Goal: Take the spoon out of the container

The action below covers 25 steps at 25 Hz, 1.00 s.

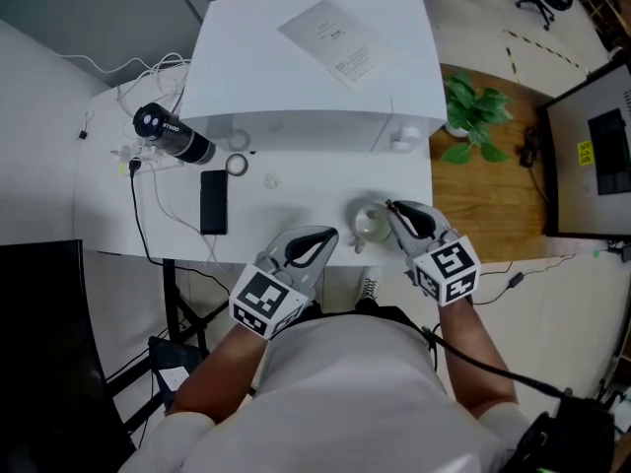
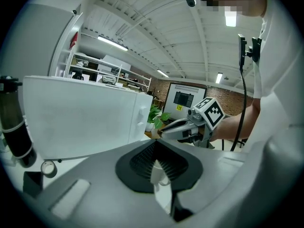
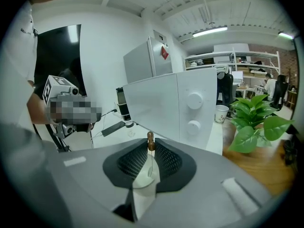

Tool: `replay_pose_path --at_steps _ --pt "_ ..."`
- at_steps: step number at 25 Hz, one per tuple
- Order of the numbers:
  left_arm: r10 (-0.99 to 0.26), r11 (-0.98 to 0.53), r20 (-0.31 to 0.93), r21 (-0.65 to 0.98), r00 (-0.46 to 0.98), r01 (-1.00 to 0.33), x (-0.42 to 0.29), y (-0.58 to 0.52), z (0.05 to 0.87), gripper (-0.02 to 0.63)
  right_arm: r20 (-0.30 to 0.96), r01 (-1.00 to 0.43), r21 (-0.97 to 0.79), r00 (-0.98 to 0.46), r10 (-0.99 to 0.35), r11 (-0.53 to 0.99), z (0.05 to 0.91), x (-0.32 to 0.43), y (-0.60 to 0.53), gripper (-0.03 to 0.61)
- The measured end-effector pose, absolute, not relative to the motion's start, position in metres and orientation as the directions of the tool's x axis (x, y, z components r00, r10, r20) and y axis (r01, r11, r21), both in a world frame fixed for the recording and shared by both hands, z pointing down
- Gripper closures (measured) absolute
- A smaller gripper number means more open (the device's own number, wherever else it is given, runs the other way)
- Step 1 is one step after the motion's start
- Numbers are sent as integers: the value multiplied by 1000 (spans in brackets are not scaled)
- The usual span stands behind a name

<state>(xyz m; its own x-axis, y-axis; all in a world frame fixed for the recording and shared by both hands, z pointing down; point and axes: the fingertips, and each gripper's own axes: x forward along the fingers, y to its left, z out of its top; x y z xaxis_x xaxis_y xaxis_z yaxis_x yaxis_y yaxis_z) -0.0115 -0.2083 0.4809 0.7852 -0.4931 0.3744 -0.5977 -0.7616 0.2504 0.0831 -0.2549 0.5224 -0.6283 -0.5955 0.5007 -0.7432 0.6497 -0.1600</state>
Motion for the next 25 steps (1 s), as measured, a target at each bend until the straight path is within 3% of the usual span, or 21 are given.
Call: replay_pose_path --at_steps 25 --pt "-530 -797 267 169 805 -580 -19 -181 416 609 344 -743 -155 -658 -670 651 406 87 -192 526"
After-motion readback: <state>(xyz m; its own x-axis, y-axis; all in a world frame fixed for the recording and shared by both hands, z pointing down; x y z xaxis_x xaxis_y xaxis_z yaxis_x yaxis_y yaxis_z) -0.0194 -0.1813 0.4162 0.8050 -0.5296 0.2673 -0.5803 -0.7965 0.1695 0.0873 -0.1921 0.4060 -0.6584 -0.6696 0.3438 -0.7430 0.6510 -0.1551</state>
